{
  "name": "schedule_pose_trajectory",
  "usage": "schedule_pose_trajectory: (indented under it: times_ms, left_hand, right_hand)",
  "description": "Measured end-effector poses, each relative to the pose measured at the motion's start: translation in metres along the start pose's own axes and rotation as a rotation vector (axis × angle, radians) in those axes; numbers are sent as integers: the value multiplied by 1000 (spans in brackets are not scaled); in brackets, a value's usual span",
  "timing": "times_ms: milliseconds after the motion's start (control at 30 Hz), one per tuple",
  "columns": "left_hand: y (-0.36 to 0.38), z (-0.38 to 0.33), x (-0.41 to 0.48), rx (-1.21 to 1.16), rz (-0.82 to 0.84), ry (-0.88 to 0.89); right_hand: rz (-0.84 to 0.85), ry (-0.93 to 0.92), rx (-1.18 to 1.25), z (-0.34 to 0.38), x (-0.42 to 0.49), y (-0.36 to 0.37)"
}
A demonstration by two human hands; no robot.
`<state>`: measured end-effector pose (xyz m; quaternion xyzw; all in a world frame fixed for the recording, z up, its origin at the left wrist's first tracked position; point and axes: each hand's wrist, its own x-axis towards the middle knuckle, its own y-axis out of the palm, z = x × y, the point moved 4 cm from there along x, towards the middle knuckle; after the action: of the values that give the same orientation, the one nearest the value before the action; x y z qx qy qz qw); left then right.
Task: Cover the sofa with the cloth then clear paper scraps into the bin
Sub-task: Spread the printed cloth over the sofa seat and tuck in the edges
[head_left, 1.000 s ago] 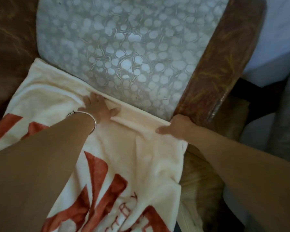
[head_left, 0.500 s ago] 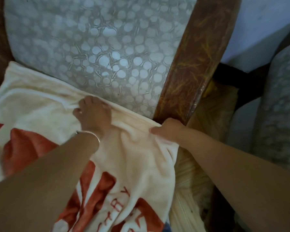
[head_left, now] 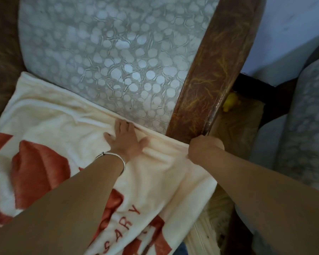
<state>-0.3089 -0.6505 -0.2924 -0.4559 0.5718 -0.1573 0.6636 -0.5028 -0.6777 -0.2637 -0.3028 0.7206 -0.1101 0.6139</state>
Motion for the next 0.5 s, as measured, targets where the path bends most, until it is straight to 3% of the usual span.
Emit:
schedule_pose_trajectory:
  times_ms: [133,233,367,500]
  left_hand:
    - [-11,16,-1,-183,-94,91]
    - [-20,34,-18,-331,-239,202]
    - [-21,95,-54,-263,-361,123]
    - [-12,190,-93,-247,-496,-26]
  right_hand:
    - [-30,-21,-89,16,-12,-1]
    - [-210,-136,-71,43,-28,-13]
    - [-436,-406,41,120,-63,-24]
    - [-437,-582,28,211,-105,-6]
